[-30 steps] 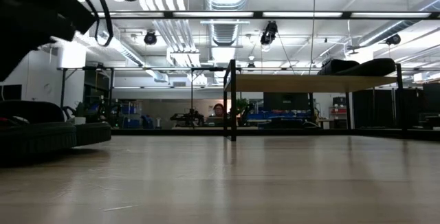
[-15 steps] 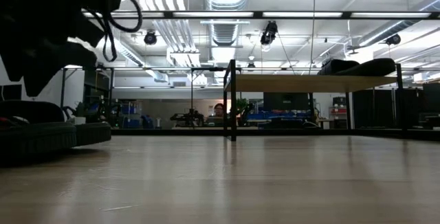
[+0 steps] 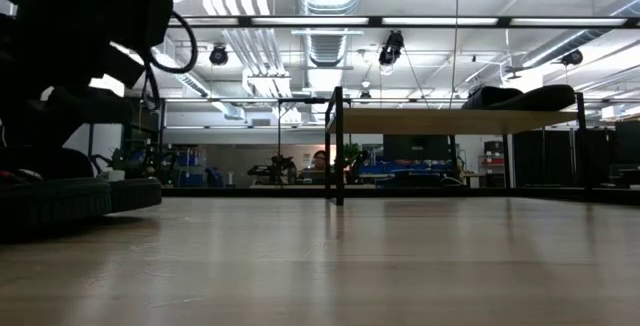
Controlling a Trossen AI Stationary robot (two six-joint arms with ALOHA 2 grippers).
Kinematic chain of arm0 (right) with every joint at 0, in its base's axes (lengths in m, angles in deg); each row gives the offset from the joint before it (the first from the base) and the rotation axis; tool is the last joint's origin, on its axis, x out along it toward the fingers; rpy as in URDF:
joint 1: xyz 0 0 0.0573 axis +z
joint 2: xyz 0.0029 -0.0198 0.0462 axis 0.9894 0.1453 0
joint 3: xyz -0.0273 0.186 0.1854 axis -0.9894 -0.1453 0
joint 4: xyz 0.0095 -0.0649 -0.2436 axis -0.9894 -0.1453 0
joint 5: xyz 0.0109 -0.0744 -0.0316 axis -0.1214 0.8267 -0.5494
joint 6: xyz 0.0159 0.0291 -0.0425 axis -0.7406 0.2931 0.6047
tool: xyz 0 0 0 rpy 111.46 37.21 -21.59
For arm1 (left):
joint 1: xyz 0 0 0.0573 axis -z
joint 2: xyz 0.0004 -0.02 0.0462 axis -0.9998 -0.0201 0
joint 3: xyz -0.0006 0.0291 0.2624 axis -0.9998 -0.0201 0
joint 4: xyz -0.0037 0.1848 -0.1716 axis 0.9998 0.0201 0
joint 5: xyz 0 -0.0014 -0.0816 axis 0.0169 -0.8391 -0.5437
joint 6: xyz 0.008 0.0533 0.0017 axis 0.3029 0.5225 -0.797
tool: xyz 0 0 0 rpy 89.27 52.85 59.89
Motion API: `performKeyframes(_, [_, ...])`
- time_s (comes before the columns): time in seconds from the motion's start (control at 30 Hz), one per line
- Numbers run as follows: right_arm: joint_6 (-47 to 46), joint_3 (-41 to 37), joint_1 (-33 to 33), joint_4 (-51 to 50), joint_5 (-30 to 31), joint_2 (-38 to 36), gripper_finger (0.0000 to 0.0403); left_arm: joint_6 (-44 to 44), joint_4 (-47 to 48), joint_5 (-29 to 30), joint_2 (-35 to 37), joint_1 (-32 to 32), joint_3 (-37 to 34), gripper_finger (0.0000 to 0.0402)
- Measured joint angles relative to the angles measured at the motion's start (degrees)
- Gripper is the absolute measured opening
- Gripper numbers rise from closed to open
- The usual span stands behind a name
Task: Pick and place slides into the shelf
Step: Put the black slipper on the shelf
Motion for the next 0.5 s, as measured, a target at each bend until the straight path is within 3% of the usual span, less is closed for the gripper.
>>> performKeyframes(0.5, [-0.14,0.00,-0.02,0.02,0.00,0.00,0.0215,-0.07,-4.32,0.53,0.00,0.00,-6.12,0.0212])
